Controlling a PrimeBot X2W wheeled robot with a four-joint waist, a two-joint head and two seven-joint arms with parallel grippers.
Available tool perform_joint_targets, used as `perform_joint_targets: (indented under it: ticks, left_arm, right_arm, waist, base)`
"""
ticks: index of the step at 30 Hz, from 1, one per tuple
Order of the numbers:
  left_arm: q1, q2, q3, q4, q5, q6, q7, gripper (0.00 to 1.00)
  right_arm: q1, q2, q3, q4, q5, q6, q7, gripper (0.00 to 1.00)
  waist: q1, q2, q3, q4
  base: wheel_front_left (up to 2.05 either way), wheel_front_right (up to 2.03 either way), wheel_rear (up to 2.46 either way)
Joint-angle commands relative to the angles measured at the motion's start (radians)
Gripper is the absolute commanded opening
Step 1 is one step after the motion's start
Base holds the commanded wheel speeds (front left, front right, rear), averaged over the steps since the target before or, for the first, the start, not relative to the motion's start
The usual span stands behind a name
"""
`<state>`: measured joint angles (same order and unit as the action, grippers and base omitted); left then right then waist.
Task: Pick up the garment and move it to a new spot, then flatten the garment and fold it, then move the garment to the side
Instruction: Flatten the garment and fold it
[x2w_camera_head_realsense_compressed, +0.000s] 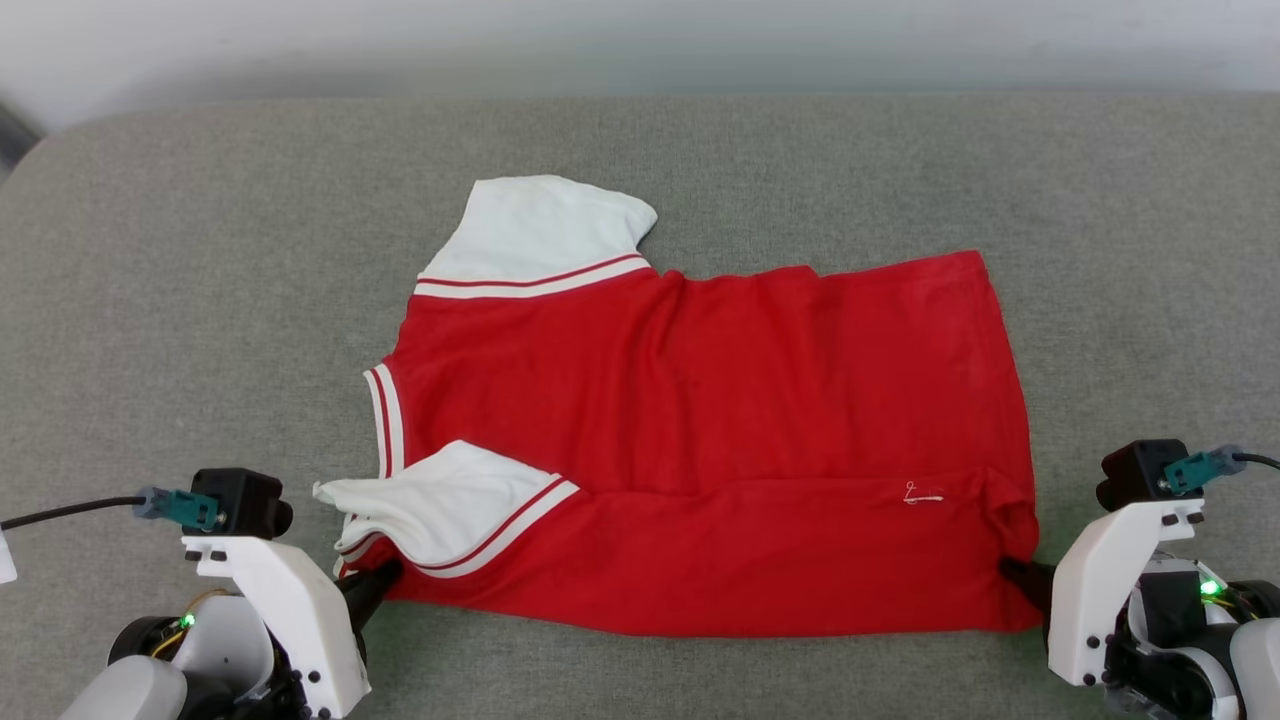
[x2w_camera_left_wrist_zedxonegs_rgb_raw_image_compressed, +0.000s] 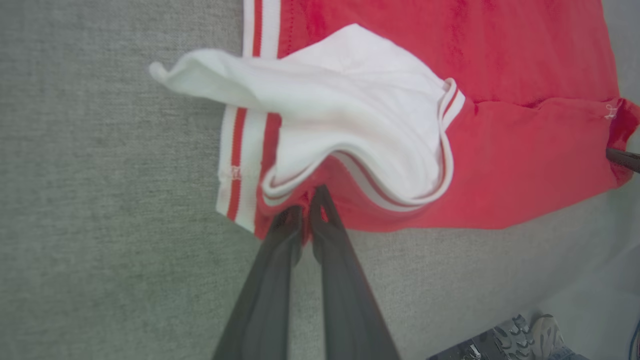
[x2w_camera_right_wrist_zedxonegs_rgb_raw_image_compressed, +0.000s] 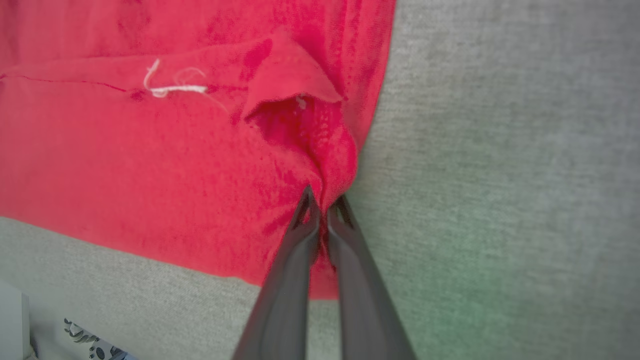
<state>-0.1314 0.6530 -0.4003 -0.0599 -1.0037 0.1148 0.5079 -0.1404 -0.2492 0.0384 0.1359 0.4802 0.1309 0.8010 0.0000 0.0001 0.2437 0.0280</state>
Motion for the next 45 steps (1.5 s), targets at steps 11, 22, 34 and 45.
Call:
perform_joint_targets:
  ticks: [11, 22, 34, 45]
  left_arm:
    - [0.062, 0.011, -0.018, -0.002, 0.003, 0.014, 0.006, 0.00]
    - [0.148, -0.009, -0.074, 0.019, 0.009, 0.028, 0.010, 1.00]
    - [0.071, -0.056, 0.024, 0.039, 0.076, 0.070, -0.204, 1.00]
    - [-0.133, -0.083, 0.127, 0.023, 0.167, 0.095, -0.406, 1.00]
  right_arm:
    - [0.085, -0.043, 0.026, -0.083, 0.019, 0.000, -0.020, 0.00]
    - [0.278, 0.022, -0.053, -0.161, -0.016, 0.000, -0.029, 1.00]
    - [0.227, 0.075, -0.062, -0.248, -0.169, 0.000, -0.413, 1.00]
    - [0.070, 0.141, -0.079, -0.311, -0.272, 0.000, -0.606, 1.00]
  waist:
    - [0.0000, -0.0001, -0.178, -0.004]
    - [0.0000, -0.0001, -0.272, 0.005]
    - [0.0000, -0.0001, -0.263, -0.063]
    - [0.0000, -0.0001, -0.081, -0.148]
  base:
    - [0.00, 0.00, 0.00]
    - [0.00, 0.00, 0.00]
    - [0.00, 0.00, 0.00]
    - [0.00, 0.00, 0.00]
